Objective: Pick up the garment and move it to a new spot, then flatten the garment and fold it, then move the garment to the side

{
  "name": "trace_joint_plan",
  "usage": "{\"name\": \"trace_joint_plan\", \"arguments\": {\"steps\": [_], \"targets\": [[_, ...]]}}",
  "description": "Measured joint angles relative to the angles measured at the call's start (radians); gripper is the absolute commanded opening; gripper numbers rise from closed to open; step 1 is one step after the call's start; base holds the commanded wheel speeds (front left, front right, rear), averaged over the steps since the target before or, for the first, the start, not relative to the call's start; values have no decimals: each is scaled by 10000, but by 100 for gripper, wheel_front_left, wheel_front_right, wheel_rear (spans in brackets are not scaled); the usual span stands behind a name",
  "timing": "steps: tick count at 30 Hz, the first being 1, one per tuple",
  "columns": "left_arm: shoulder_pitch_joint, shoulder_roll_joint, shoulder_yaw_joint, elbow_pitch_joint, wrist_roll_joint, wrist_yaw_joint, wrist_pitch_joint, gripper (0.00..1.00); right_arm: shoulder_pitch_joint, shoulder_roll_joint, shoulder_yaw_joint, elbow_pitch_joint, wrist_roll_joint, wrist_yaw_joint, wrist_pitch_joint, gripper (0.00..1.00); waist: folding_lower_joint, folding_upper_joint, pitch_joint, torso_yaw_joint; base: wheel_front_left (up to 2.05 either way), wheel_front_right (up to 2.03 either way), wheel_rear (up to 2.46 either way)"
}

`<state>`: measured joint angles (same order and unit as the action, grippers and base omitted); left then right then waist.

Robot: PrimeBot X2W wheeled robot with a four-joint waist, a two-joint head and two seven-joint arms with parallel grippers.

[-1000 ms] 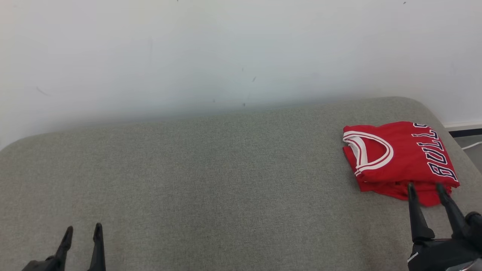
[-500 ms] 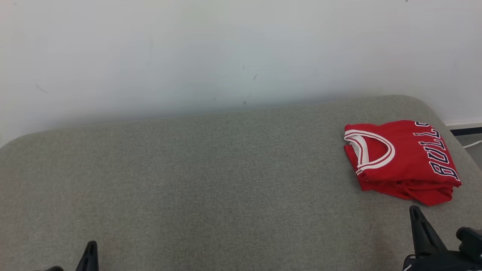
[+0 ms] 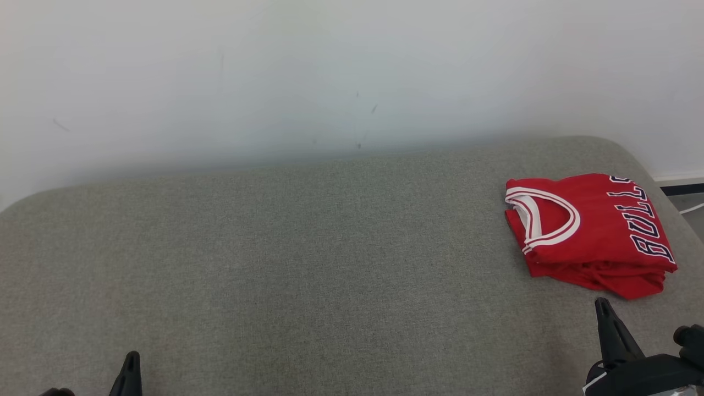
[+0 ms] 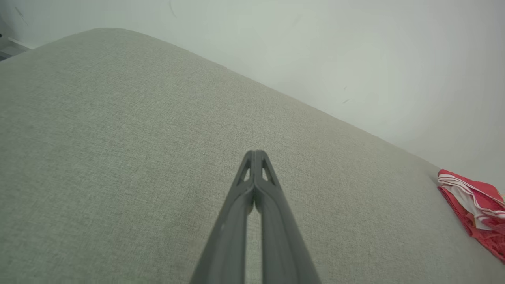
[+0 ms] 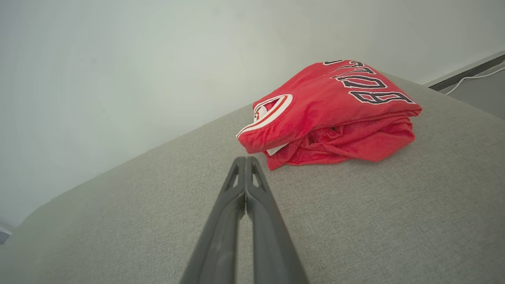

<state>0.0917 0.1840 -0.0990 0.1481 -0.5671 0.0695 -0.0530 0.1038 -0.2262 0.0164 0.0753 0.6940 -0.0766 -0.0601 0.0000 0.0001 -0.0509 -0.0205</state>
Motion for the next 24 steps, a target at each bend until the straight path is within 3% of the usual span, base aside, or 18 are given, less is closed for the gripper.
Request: {"name": "trace_joint_plan", "arguments": {"steps": [24], "targets": [[-522,-485,608,462,-3350,-617,539,0,-593,579,-499,679,2932,602,575,0,0,-1,170,67,0,0,0]]}}
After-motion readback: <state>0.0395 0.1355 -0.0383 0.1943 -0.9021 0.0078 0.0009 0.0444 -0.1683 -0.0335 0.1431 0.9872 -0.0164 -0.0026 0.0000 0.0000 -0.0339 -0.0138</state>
